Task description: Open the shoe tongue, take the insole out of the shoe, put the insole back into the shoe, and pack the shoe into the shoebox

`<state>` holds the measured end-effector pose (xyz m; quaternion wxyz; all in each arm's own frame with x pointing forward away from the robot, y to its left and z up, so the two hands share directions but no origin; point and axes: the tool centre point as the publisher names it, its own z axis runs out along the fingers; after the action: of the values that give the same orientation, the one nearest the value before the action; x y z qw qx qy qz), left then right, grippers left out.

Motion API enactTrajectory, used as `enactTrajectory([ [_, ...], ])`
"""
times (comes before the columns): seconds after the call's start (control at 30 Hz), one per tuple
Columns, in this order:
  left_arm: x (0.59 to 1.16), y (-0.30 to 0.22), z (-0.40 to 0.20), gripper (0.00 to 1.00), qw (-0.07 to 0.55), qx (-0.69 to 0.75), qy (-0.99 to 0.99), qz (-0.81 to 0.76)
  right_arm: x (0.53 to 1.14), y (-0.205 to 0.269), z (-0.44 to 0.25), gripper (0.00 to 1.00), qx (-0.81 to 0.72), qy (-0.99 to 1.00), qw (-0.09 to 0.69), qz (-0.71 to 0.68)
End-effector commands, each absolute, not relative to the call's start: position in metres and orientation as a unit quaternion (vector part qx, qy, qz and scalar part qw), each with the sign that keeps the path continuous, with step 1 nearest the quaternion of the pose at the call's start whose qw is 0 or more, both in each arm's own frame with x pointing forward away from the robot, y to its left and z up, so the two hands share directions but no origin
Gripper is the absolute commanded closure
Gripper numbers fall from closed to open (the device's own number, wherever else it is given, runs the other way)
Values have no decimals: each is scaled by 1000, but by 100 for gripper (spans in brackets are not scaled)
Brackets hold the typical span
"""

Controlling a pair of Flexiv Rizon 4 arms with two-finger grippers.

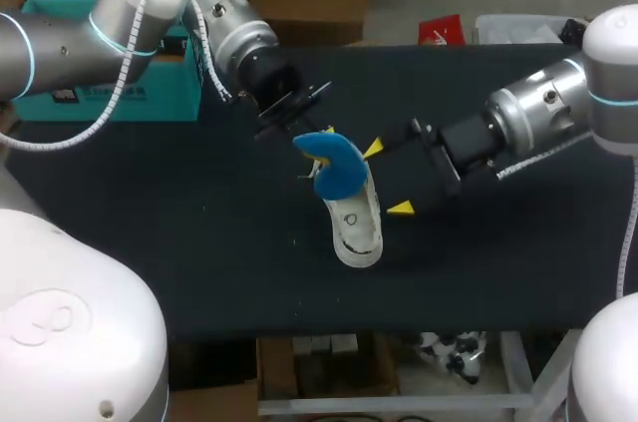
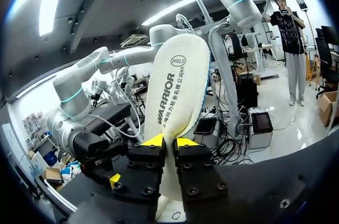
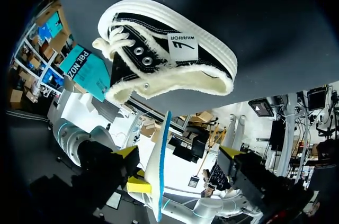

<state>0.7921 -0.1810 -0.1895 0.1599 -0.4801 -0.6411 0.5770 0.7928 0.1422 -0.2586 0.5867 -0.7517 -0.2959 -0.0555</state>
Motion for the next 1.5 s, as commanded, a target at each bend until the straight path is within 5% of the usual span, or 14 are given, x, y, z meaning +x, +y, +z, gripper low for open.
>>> enactTrajectory([
  [0.03, 781, -178, -191, 100, 128, -480, -657, 567, 790, 145, -263, 0, -748, -293, 592, -59],
  [0.37, 773, -185, -199, 100, 70, -498, -653, 566, 791, 153, -275, 0, -729, -287, 616, -73],
  [0.47, 770, -189, -204, 100, 65, -502, -653, 563, 790, 154, -278, 11, -725, -286, 622, -76],
  [0.67, 768, -191, -213, 100, 66, -505, -655, 558, 788, 153, -279, 51, -724, -282, 624, -78],
  [1.27, 770, -200, -234, 100, 37, -502, -674, 541, 790, 157, -287, 70, -709, -283, 640, -88],
  [1.47, 770, -204, -236, 100, 30, -507, -675, 535, 791, 159, -288, 82, -707, -284, 641, -90],
  [1.5, 770, -204, -237, 100, 30, -507, -676, 535, 791, 159, -288, 92, -707, -284, 641, -90],
])
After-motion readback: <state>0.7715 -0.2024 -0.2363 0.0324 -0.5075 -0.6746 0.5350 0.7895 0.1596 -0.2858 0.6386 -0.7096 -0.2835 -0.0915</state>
